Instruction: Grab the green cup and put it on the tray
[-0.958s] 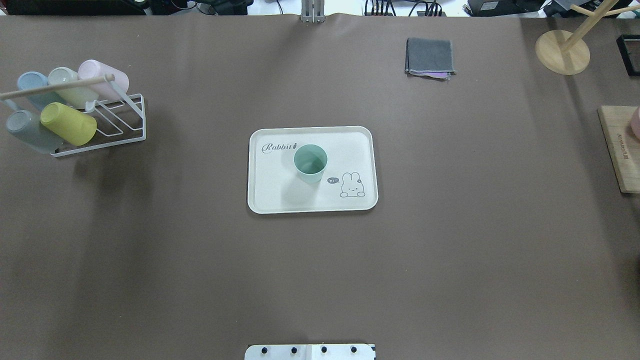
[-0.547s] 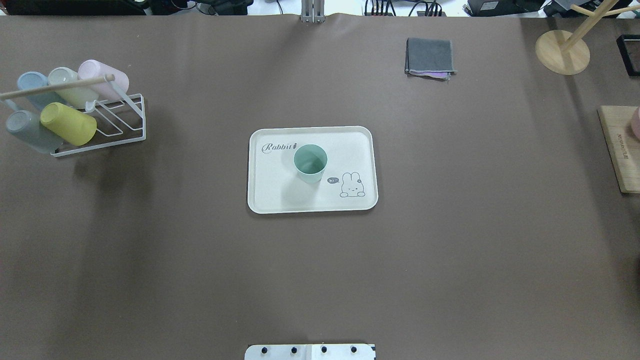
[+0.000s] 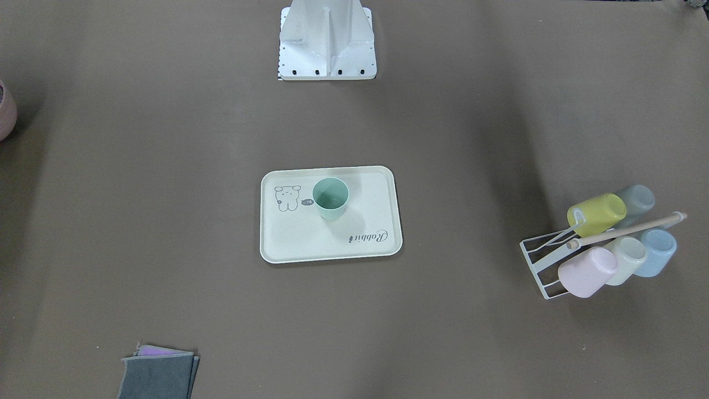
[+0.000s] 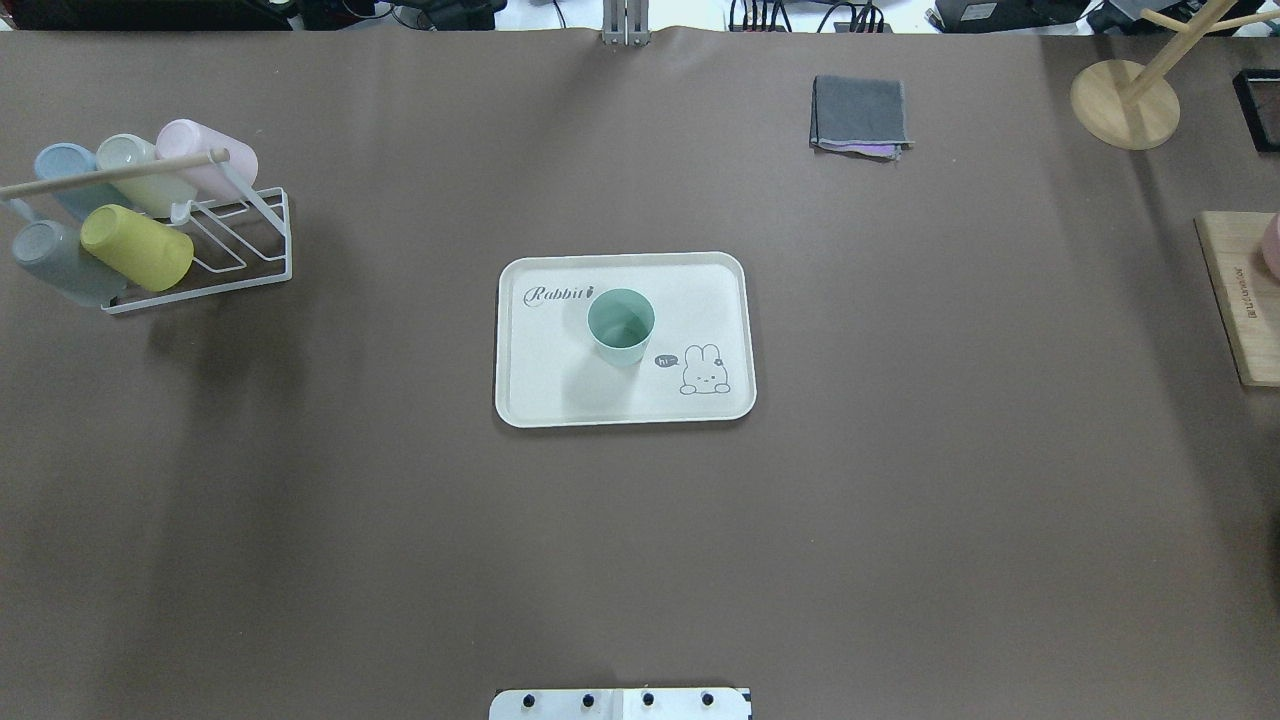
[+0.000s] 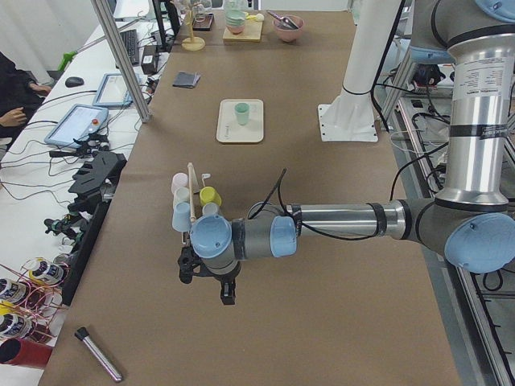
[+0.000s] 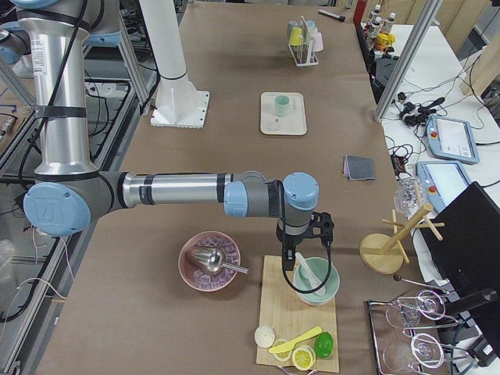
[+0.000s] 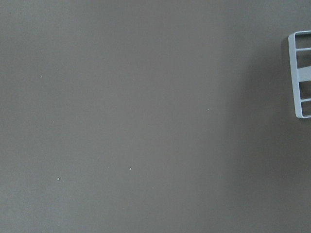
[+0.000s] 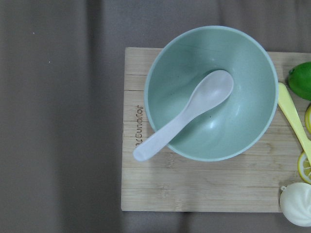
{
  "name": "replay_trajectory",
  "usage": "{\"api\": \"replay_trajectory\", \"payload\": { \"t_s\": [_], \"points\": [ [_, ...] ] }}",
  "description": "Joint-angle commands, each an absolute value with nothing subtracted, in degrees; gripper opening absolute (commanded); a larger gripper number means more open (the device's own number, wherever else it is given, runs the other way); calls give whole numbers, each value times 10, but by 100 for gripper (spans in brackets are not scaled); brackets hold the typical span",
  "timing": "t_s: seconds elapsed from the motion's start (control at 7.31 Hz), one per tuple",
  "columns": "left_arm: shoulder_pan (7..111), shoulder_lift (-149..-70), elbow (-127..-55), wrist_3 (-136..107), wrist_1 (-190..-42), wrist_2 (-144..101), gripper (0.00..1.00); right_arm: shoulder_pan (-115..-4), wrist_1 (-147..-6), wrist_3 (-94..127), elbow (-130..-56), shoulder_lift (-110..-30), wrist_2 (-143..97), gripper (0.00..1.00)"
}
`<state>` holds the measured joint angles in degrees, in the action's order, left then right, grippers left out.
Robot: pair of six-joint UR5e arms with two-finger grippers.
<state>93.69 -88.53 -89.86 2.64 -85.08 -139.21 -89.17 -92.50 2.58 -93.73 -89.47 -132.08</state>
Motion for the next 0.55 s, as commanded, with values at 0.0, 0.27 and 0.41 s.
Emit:
{"api": "replay_trajectory", "payload": {
  "t_s": [0.0,0.27,0.41],
  "points": [
    [937,-887,-899,26,-851,-1392,99,-892,-929,26,-940,-896,-1321,100],
    [936,-891,-903,25,-851,-1390,99,-892,-929,25,-941,-895,-1321,100],
    [936,-891,-903,16,-852,-1389,99,-892,-929,25,-941,-895,-1321,100]
  ]
}}
